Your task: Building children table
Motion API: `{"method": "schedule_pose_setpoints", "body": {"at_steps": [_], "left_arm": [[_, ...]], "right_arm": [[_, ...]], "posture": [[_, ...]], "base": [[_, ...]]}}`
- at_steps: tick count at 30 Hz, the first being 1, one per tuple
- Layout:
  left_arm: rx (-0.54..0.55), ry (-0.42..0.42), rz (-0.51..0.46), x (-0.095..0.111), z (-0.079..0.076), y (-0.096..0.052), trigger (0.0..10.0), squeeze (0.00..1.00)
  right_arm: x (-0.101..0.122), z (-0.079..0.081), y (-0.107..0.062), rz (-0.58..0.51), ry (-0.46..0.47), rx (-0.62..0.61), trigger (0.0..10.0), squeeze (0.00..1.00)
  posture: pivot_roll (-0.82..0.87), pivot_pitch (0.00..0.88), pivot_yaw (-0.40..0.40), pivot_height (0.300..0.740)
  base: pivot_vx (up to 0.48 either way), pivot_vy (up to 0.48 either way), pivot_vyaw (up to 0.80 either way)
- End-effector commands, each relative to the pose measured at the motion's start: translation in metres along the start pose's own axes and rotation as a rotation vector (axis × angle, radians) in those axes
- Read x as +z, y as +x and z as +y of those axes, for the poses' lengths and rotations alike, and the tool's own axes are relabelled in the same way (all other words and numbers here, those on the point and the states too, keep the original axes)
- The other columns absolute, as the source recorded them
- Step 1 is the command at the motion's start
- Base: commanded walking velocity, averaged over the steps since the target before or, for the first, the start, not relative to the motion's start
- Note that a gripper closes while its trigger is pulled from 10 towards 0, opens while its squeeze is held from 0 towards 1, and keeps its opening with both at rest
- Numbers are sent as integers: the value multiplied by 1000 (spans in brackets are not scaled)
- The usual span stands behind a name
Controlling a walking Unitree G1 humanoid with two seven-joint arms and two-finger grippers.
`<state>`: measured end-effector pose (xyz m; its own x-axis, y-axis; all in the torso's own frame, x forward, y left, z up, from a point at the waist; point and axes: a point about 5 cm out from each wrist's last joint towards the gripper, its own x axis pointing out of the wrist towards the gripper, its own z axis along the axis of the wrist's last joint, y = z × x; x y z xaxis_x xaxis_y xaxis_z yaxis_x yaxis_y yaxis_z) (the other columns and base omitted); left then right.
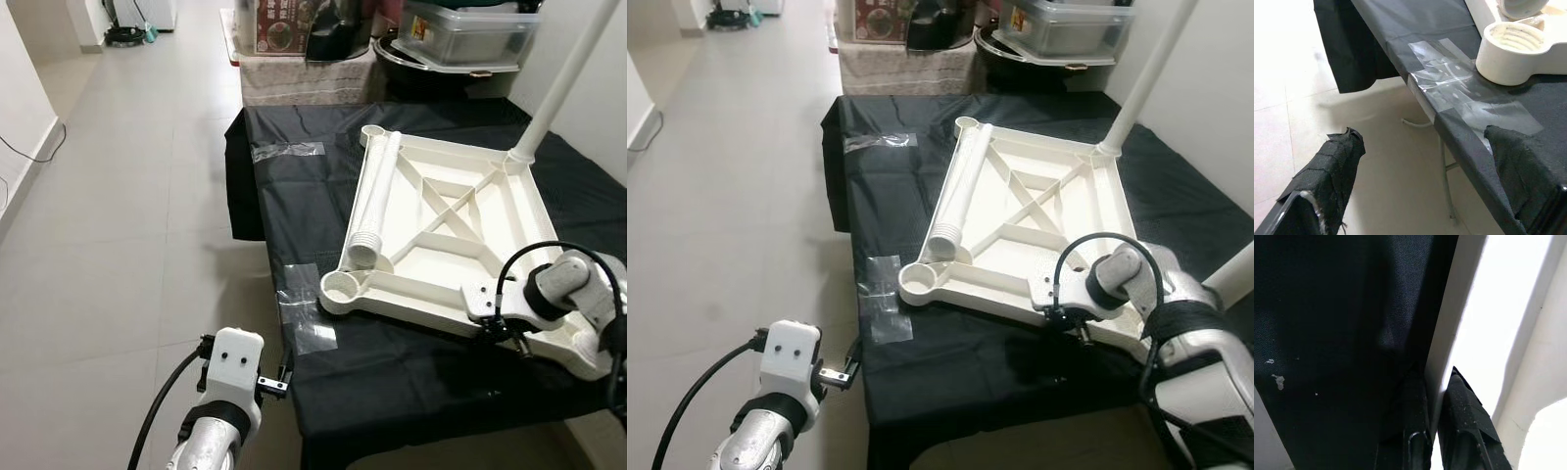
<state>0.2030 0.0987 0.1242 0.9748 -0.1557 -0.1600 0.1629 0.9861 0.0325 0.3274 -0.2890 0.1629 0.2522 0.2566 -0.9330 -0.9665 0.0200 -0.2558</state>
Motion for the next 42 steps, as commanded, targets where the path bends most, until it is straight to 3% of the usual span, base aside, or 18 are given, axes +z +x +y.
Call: {"method": "schedule_pose_setpoints", "body": {"at_steps": [1, 3, 4, 5, 9, 10, 11, 15, 17, 19, 22, 28, 32, 35, 36, 42], "left_arm": [[-5, 8, 22, -6, 0, 1, 10000, 0], [-5, 8, 23, -6, 0, 1, 10000, 0], [-5, 9, 22, -5, 0, 1, 10000, 0], [-4, 9, 22, -5, 0, 1, 10000, 0], [-4, 9, 21, -5, 0, 1, 10000, 0], [-3, 9, 20, -5, 0, 1, 10000, 0], [-2, 9, 20, -5, 0, 1, 10000, 0], [-1, 8, 20, -4, 0, 1, 10000, 0], [-2, 7, 20, -4, 0, 2, 10000, 0], [-2, 7, 20, -4, 0, 2, 10000, 0], [-1, 6, 18, -3, -1, 1, 10000, 0], [-1, 6, 18, -3, -1, 1, 10000, 0], [0, 2, 18, -3, -2, 1, 10000, 0], [1, 2, 17, -3, -2, 1, 10000, 0], [2, 1, 16, -3, -2, 1, 10000, 0], [3, 1, 16, -3, -2, 1, 10000, 0]], "right_arm": [[0, 13, 21, 37, -66, 84, 10000, 0], [2, 12, 22, 41, -76, 77, 10000, 0], [5, 9, 23, 26, -73, 68, 10000, 176], [9, 6, 23, 4, -60, 58, 10000, 1000], [15, 3, 22, -25, -63, 51, 10000, 1000], [20, -2, 19, -62, -54, 39, 10000, 678], [27, -7, 16, -108, -38, 35, 10000, 0], [34, -12, 12, -150, -21, 29, 10000, 0], [52, -21, 9, -256, 11, 30, 10000, 0], [52, -21, 9, -256, 11, 30, 10000, 0], [74, -30, 10, -340, 7, 11, 10000, 0], [82, -33, 13, -362, -4, -2, 10000, 0], [111, -39, 27, -395, -20, -32, 10000, 0], [116, -40, 30, -392, -18, -46, 10000, 0], [119, -41, 32, -388, -12, -52, 0, 0], [121, -40, 34, -375, -14, -40, 0, 0]], "posture": [[53, 109, -71, 740], [53, 109, -70, 740], [54, 110, -73, 740], [55, 110, -73, 740], [56, 111, -73, 740], [55, 111, -76, 740], [52, 112, -72, 740], [52, 111, -76, 740], [51, 113, -77, 740], [51, 113, -77, 740], [52, 116, -80, 740], [53, 118, -82, 740], [53, 123, -86, 740], [54, 122, -88, 740], [55, 121, -89, 740], [51, 112, -90, 740]], "base": [[0, 0, 0], [0, 0, 0], [0, 0, 0], [0, 0, 0], [0, 0, 0], [0, 0, 0], [0, 0, 0], [0, 0, 0], [0, 0, 0], [0, 0, 0], [0, 0, 0], [0, 0, 0], [0, 0, 0], [0, 0, 0], [0, 0, 0], [0, 0, 0]]}}
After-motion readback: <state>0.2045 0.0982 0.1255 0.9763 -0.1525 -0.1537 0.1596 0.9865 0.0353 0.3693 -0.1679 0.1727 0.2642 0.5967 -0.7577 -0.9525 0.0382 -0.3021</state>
